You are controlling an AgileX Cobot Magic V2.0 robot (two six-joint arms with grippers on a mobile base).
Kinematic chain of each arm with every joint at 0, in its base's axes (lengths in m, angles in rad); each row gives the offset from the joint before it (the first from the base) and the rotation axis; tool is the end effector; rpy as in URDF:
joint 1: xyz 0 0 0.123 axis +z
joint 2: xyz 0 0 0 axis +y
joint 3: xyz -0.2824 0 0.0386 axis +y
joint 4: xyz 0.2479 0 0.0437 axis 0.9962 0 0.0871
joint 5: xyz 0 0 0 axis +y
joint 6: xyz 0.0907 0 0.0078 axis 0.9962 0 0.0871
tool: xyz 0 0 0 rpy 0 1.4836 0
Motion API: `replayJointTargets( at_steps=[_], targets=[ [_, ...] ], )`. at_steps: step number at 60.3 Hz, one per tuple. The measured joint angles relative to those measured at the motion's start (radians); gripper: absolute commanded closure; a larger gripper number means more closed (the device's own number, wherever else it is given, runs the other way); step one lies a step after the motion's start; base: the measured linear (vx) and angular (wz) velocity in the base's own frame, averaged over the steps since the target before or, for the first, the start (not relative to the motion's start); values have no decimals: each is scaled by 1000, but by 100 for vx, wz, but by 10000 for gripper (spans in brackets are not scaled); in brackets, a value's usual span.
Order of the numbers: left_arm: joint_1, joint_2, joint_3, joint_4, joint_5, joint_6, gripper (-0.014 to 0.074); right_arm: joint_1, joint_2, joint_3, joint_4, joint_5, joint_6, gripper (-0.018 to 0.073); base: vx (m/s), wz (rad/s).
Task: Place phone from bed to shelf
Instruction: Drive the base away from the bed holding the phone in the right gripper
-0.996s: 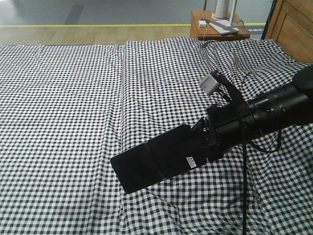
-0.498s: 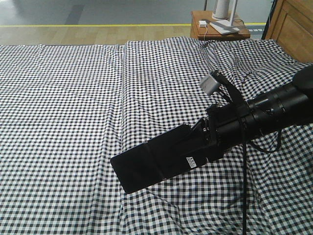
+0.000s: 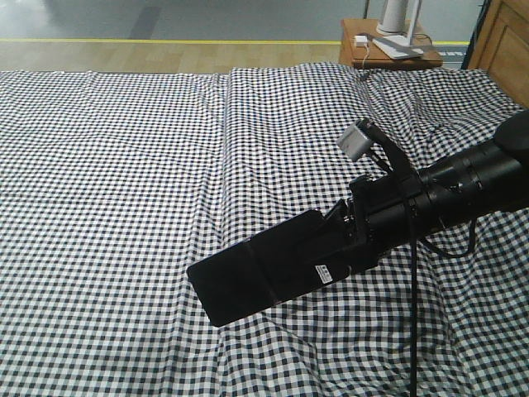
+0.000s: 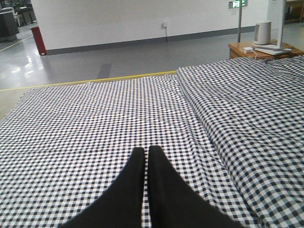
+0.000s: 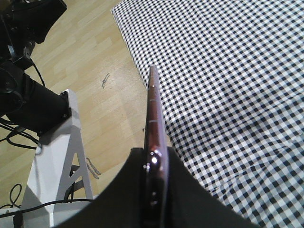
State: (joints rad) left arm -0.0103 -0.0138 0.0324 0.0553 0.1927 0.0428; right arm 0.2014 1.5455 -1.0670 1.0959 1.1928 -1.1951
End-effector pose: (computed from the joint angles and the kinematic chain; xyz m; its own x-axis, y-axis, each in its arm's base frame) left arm 0.0561 0.0004 0.1854 -0.1229 0.0982 -0.9875 0.0118 0.9952 0.0975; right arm 0.2669 0.1313 0.2824 -0.5802 -0.4297 -0.6920 -0.8144 0.3166 0.4863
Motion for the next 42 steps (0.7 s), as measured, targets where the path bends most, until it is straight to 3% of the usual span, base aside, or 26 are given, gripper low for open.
replayJointTargets(
  at_steps=[42],
  targets=[
    [0,0,0,0,0,0,596,0,0,0,0,0,0,561,-5,20]
  ],
)
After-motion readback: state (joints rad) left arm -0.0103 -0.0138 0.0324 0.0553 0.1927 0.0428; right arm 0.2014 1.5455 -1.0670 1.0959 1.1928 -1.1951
